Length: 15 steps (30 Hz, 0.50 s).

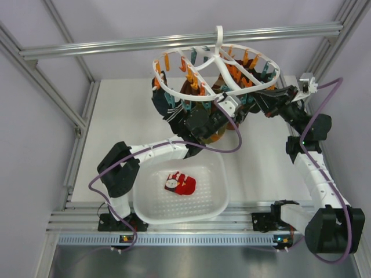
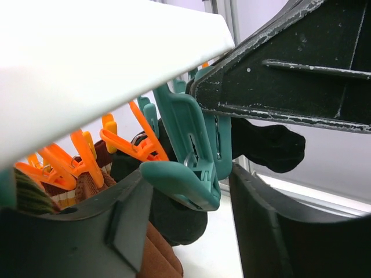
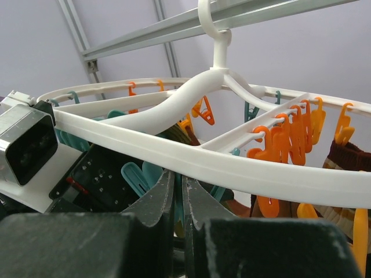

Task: Clip the socks to the hanger
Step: Open the clamp at the hanger.

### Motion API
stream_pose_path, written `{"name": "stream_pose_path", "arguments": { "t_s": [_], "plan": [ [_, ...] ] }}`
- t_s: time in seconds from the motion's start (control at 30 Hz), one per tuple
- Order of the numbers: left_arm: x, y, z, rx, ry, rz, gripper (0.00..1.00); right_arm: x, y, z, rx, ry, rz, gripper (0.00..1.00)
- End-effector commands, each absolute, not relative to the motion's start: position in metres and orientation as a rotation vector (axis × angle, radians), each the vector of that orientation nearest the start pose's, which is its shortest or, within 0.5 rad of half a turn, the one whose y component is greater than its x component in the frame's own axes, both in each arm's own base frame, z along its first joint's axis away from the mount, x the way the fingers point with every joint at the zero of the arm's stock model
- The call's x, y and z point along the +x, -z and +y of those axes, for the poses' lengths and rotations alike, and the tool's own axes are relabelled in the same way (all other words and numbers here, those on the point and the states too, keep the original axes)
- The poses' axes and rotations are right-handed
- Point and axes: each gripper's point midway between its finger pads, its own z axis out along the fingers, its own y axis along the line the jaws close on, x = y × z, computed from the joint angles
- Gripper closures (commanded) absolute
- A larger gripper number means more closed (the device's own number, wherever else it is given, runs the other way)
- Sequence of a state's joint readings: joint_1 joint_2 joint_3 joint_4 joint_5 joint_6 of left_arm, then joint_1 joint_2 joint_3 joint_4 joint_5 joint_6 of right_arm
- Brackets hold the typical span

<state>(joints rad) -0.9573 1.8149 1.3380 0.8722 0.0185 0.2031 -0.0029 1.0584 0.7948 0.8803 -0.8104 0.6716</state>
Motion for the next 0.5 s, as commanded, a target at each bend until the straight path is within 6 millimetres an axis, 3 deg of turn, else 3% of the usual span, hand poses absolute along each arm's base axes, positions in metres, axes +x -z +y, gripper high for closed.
{"name": "stream_pose_path", "arguments": {
  "t_s": [0.0, 0.1, 0.17, 0.2, 0.23, 0.3, 0.33, 0.4, 0.47],
  "plan": [
    [0.327, -0.426, -0.449, 0.566, 0.712, 0.882, 0.39, 0.296, -0.428, 0.151, -0.481, -0.996, 1.091, 1.00],
    [0.335, -0.406, -0.442, 0.551, 0.685, 0.988, 0.34, 0.298, -0.428, 0.151, -0.481, -0.984, 1.085, 1.00],
    [0.328, -0.403, -0.434, 0.562, 0.683, 1.006, 0.32, 0.298, -0.427, 0.150, -0.479, -0.981, 1.082, 1.00],
    [0.324, -0.384, -0.431, 0.591, 0.682, 1.038, 0.32, 0.299, -0.427, 0.150, -0.482, -0.980, 1.082, 1.00],
    [0.314, -0.390, -0.423, 0.602, 0.695, 1.022, 0.31, 0.299, -0.427, 0.150, -0.479, -0.979, 1.080, 1.00],
    [0.305, -0.366, -0.417, 0.649, 0.704, 1.082, 0.31, 0.300, -0.428, 0.150, -0.476, -0.975, 1.077, 1.00],
    [0.293, -0.371, -0.413, 0.683, 0.736, 1.064, 0.31, 0.300, -0.429, 0.150, -0.478, -0.977, 1.077, 1.00],
    [0.282, -0.353, -0.409, 0.734, 0.754, 1.096, 0.31, 0.300, -0.429, 0.150, -0.478, -0.977, 1.077, 1.00],
    [0.268, -0.358, -0.408, 0.776, 0.780, 1.058, 0.31, 0.300, -0.429, 0.150, -0.478, -0.979, 1.077, 1.00]
  ]
}}
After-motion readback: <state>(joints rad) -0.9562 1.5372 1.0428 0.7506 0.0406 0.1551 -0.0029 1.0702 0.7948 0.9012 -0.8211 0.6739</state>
